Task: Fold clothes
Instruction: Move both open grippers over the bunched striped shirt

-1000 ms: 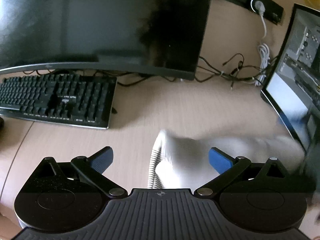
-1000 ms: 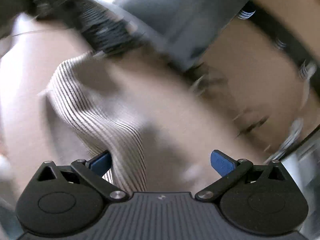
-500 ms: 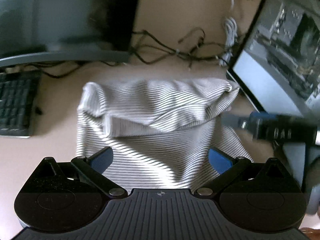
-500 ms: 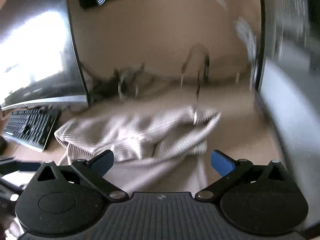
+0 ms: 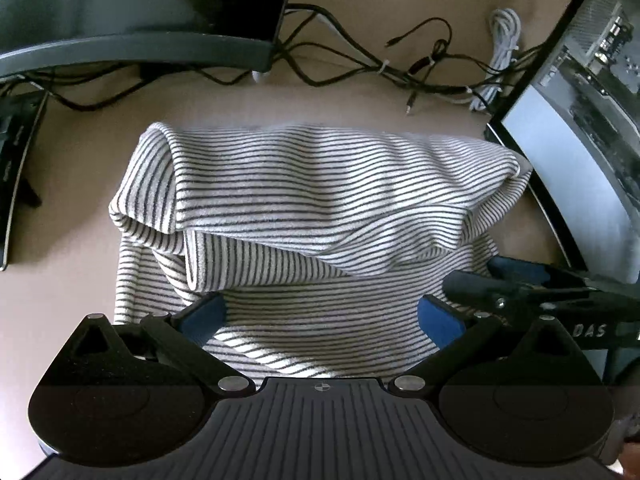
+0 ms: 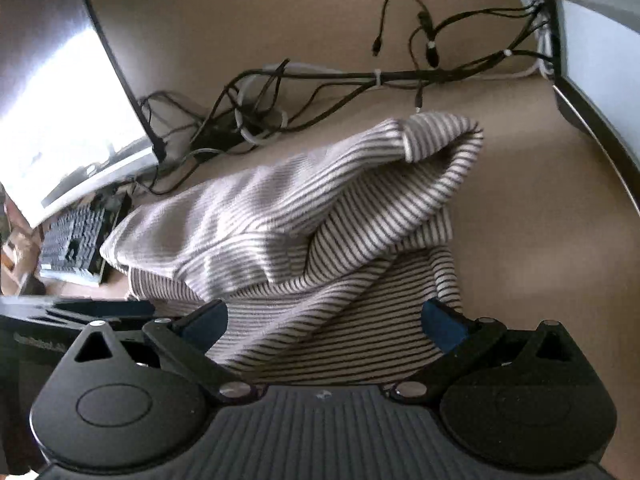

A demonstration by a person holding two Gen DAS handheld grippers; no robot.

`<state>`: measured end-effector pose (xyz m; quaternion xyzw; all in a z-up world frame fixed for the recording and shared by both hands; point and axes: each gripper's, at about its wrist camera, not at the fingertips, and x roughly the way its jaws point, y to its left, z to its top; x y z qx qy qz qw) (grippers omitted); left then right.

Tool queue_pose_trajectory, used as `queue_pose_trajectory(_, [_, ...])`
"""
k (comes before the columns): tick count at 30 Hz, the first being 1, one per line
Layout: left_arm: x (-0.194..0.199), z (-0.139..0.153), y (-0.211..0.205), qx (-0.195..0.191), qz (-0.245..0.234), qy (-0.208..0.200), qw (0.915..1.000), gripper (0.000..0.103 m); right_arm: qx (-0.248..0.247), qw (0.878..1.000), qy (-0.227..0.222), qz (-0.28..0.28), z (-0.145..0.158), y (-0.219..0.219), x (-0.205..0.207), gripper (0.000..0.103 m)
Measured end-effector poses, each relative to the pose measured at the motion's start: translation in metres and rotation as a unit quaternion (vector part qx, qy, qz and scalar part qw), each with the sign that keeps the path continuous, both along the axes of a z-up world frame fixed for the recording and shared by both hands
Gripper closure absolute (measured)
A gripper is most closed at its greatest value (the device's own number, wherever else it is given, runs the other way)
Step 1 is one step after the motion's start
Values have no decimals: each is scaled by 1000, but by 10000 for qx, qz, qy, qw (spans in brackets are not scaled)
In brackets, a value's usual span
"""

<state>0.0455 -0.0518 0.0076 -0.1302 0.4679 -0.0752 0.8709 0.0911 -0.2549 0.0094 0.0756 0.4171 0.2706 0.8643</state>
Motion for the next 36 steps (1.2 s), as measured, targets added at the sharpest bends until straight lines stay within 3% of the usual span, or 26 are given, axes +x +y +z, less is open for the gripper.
queue_pose_trajectory(9, [-11, -4, 3, -10, -263, -167, 9995, 0, -223, 9996, 5, 157, 4, 15, -8, 0])
queue_pose_trajectory(13, [-19, -6, 8, -107, -363, -149, 9992, 0, -253, 9991, 229, 238, -27, -34, -30, 0])
queue_pose_trajectory(18, [-37, -11, 13, -136, -610, -100, 9980, 0, -457, 9972, 585, -95, -21, -29, -51, 0])
queue_pose_trajectory(23, [-54, -10, 14, -165, -889, -101, 9958, 0, -684, 9967, 324, -296, -20, -20, -71, 0])
queue_pose_trajectory(36, [-95, -12, 25, -404, -1420, 39, 9890, 0, -719, 9961, 340, -390, -9, -2, -128, 0])
